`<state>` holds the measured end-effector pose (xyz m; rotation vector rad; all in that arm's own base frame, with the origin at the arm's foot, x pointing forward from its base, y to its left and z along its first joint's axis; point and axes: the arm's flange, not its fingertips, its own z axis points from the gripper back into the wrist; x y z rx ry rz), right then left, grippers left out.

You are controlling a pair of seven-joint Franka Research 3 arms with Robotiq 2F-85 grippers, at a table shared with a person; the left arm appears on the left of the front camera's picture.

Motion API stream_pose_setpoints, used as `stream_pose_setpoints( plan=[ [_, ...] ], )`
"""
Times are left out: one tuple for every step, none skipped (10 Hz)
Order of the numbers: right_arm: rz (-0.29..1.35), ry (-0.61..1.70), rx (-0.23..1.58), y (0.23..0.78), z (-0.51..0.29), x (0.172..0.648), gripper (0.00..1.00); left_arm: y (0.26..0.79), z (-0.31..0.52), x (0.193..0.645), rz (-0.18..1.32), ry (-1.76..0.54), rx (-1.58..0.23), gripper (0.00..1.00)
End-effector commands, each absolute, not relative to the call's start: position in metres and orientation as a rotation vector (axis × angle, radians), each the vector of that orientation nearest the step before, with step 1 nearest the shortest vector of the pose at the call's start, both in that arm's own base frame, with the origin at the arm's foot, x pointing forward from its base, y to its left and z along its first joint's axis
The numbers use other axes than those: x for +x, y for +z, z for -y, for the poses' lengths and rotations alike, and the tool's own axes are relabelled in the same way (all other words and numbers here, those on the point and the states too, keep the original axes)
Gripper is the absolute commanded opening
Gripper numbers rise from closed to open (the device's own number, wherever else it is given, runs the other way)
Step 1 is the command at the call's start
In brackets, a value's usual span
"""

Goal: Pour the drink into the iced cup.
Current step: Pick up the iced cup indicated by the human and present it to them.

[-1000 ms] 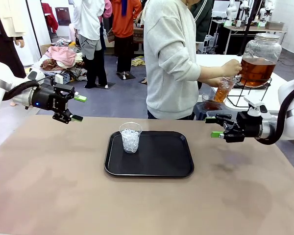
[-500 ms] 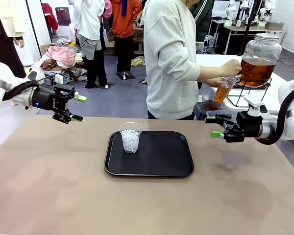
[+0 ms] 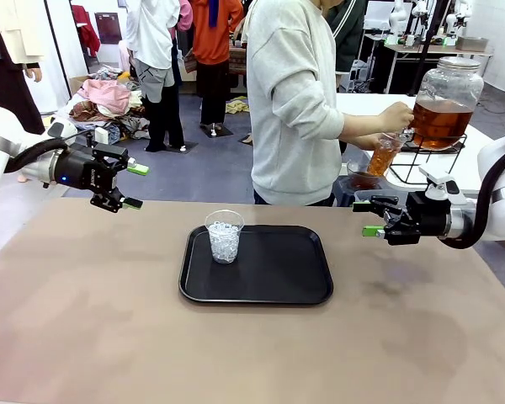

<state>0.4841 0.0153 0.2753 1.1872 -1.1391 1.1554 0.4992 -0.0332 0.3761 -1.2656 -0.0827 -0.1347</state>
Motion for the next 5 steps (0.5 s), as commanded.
stream_pose_setpoints(
  plan=[
    [1.140, 1.162, 1.182, 0.2775, -0.0162, 0.4853, 1.00, 0.3785, 0.0334, 0.4981, 0.089, -0.135, -1.262, 1.00],
    [1.140, 1.162, 1.182, 0.2775, -0.0162, 0.4853, 1.00, 0.3785, 0.0334, 0.4981, 0.089, -0.135, -1.262, 1.00],
    [1.140, 1.162, 1.182, 0.2775, -0.0162, 0.4853, 1.00, 0.3785, 0.0334, 0.4981, 0.089, -0.135, -1.262, 1.00],
    [1.140, 1.162, 1.182, 0.2775, -0.0162, 0.4853, 1.00, 0.3785, 0.0334, 0.4981, 0.089, -0.135, -1.262, 1.00],
    [1.140, 1.162, 1.182, 0.2775, -0.0162, 0.4853, 1.00, 0.3785, 0.0334, 0.4981, 0.089, -0.135, -1.262, 1.00]
  ],
)
